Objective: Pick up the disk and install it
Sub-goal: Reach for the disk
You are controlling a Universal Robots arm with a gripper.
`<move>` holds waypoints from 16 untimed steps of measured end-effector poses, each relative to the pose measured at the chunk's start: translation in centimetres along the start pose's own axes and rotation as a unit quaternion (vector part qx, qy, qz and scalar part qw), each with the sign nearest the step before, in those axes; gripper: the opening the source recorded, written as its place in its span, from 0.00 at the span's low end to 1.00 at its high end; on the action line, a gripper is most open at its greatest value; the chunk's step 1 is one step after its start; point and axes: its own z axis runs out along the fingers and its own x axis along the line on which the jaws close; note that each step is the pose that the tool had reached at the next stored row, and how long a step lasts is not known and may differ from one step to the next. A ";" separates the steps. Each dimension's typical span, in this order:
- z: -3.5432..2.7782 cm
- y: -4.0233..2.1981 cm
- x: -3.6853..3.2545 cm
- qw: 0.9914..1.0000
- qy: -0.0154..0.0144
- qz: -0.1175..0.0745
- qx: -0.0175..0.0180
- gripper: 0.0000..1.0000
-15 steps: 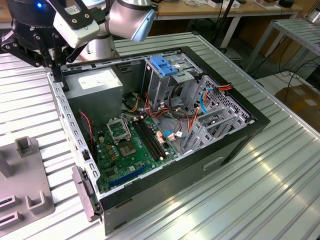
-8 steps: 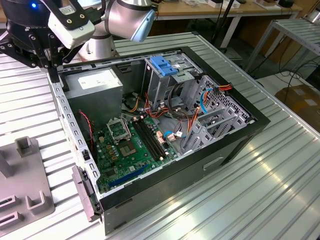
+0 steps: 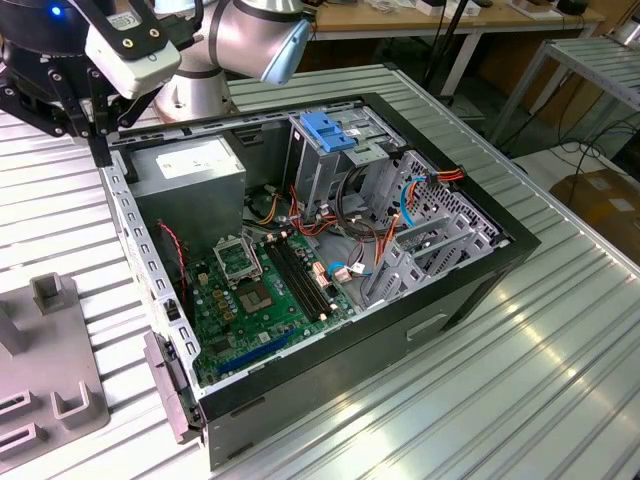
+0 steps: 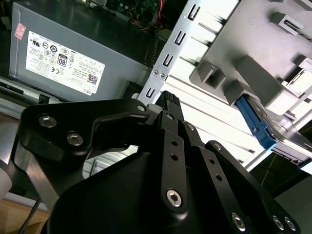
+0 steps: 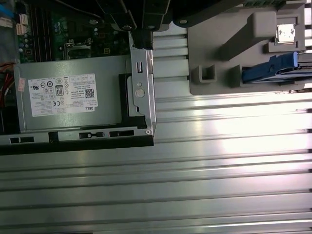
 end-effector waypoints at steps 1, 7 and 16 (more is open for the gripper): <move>0.00 -0.01 0.09 1.000 0.000 0.000 0.000 0.10; -0.03 -0.09 1.15 1.000 0.000 0.000 0.000 0.10; -0.07 -0.19 2.49 1.000 0.000 0.000 0.000 0.10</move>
